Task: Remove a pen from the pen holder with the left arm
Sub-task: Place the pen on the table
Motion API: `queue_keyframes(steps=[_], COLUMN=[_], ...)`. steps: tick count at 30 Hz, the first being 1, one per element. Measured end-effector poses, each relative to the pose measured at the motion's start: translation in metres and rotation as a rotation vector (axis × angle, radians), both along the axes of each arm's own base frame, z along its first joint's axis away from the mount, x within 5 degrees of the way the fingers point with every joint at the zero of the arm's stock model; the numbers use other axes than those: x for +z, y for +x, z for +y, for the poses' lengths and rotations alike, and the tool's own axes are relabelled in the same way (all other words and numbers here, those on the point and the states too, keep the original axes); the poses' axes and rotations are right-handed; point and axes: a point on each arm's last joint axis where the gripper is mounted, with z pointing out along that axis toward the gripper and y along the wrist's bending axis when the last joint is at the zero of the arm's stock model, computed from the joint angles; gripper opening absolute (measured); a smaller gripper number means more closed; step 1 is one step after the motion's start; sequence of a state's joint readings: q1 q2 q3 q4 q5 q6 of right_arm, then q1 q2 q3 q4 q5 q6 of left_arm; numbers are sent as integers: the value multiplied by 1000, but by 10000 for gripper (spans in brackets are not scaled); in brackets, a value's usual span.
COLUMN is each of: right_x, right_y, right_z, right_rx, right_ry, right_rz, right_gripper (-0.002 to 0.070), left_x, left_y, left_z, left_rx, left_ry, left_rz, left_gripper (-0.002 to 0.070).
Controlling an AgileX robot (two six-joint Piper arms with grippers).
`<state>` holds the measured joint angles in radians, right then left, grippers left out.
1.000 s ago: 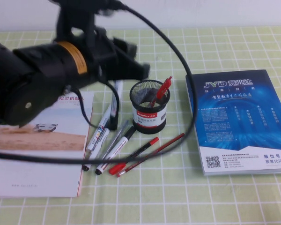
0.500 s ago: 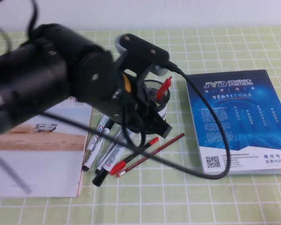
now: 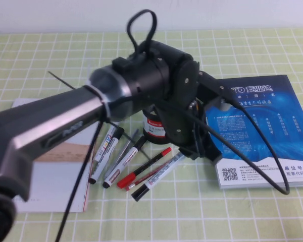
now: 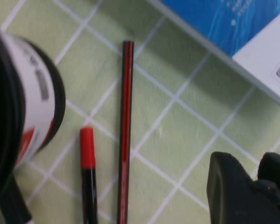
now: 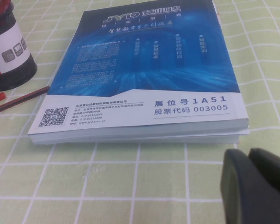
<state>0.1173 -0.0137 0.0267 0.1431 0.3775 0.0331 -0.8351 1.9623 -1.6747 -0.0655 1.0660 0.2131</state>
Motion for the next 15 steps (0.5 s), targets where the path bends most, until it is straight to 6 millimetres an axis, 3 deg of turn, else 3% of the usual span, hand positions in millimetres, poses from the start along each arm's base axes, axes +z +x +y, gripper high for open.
queue_keyframes(steps=[7, 15], right_x=[0, 0], right_y=[0, 0], right_z=[0, 0], right_rx=[0, 0], right_ry=[0, 0], right_rz=[0, 0], right_gripper=[-15, -15], left_x=[-20, -45], left_y=[19, 34], left_z=[-21, -23], left_rx=[-45, -34], left_ry=[18, 55], left_rz=[1, 34], left_gripper=[95, 95])
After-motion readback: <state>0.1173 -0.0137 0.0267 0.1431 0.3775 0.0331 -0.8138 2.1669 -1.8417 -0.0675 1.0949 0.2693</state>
